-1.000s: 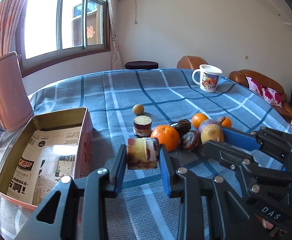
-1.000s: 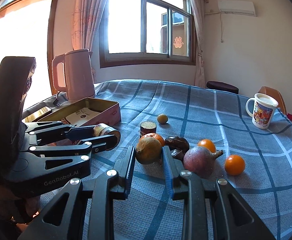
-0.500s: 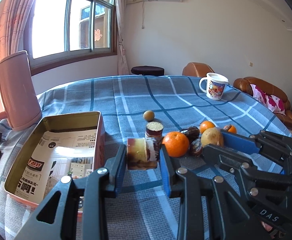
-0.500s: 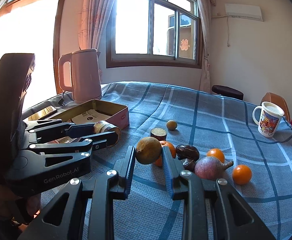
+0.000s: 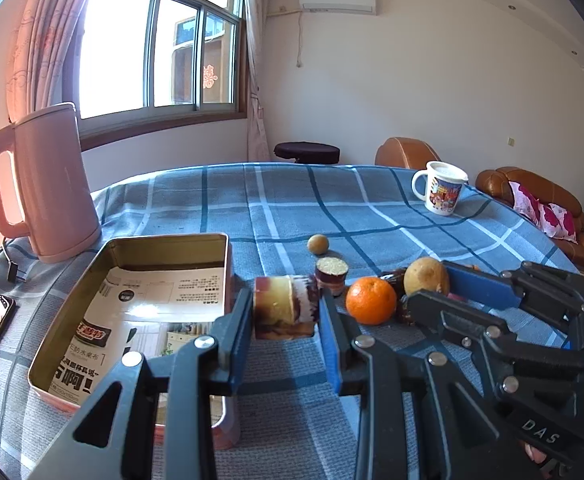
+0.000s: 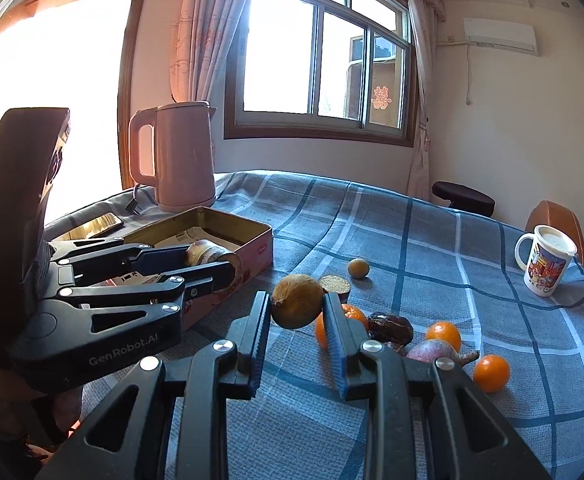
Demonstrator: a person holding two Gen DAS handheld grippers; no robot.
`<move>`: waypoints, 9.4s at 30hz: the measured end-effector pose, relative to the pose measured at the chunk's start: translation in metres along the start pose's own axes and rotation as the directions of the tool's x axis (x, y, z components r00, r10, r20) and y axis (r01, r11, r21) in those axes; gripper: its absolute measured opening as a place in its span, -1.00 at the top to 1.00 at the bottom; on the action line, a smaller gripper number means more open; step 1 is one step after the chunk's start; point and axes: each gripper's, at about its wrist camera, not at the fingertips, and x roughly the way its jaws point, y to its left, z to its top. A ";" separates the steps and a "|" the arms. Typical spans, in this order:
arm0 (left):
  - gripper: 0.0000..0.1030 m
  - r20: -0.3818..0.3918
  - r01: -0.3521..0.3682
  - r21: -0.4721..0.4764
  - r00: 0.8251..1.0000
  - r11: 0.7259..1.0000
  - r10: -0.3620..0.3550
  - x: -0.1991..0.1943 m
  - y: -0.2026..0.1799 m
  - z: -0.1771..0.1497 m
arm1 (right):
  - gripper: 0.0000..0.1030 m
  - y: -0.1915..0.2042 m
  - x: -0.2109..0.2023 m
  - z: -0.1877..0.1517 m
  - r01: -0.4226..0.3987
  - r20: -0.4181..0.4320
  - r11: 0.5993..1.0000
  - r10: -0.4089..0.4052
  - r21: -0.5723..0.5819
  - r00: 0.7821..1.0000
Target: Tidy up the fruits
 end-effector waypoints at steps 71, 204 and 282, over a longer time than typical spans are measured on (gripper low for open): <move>0.37 -0.005 -0.232 -0.072 0.973 0.970 0.232 -0.011 0.114 -0.001 | 0.44 0.079 0.065 0.059 -0.173 -0.011 0.978 0.173 -0.115 0.985; 0.05 -0.326 0.273 0.040 0.913 0.961 -0.246 0.109 -0.065 0.010 | -0.07 -0.120 0.031 -0.039 0.087 -0.180 0.881 -0.003 0.464 0.984; 0.07 0.090 0.160 0.074 0.982 0.984 -0.166 0.032 -0.051 0.017 | -0.07 -0.097 -0.013 -0.031 0.021 0.085 0.934 -0.055 0.357 0.995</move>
